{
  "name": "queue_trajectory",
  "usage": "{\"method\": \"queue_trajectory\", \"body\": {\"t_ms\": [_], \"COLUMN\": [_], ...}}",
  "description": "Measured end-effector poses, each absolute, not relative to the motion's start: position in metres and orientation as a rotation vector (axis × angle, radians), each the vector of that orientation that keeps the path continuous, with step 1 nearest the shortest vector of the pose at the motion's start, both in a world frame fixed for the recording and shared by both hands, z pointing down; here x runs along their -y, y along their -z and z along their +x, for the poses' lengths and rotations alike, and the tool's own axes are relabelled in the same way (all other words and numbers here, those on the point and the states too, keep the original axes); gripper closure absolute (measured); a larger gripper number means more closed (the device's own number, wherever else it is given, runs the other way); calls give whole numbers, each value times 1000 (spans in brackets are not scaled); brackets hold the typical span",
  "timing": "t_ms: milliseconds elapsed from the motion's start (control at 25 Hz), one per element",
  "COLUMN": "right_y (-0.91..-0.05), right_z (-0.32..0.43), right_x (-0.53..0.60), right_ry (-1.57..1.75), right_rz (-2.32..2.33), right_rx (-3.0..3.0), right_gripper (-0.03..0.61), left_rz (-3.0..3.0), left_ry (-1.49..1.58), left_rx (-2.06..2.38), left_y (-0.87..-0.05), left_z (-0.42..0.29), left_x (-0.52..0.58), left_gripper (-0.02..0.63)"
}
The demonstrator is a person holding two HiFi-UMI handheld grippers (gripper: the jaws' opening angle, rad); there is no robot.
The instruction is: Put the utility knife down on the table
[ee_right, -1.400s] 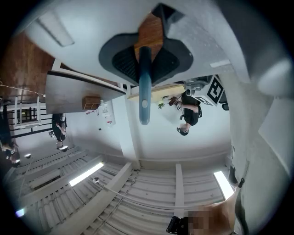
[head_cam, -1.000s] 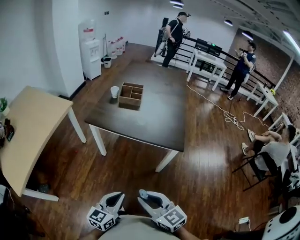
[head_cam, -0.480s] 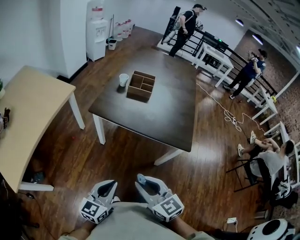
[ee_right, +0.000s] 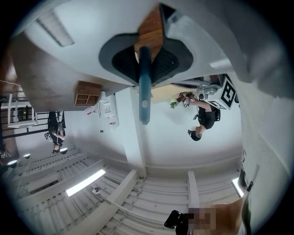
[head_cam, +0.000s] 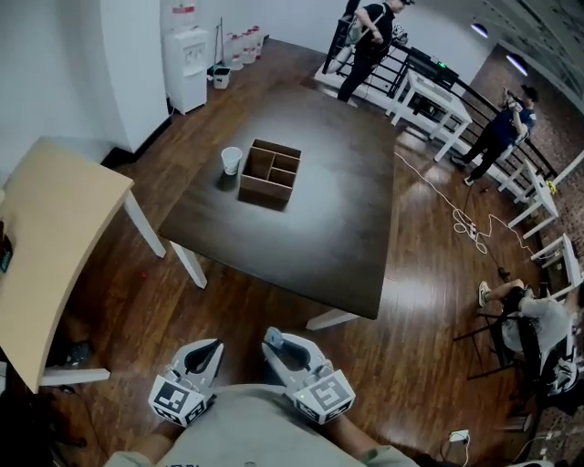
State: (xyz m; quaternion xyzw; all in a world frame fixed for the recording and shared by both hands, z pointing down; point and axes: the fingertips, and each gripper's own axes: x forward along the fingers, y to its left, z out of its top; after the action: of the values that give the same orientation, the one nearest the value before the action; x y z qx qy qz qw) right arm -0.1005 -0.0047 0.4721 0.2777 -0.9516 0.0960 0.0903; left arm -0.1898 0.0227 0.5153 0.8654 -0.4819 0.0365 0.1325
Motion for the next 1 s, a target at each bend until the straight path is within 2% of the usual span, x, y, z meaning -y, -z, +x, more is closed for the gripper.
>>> {"method": "queue_trajectory", "body": {"t_ms": [520, 1000], "right_y": [-480, -535], "right_z": [-45, 5], "right_x": [159, 253], "right_ry": [-418, -507], "right_rz": [807, 967], "right_rx": [2827, 2648], "right_gripper": [505, 505], "left_rz": [2539, 2540], "left_ry": [-224, -242], "left_rx": [1402, 1306], "left_y": [-488, -495], "left_z": [-129, -85], "left_x": [138, 208], "left_gripper": [612, 612]}}
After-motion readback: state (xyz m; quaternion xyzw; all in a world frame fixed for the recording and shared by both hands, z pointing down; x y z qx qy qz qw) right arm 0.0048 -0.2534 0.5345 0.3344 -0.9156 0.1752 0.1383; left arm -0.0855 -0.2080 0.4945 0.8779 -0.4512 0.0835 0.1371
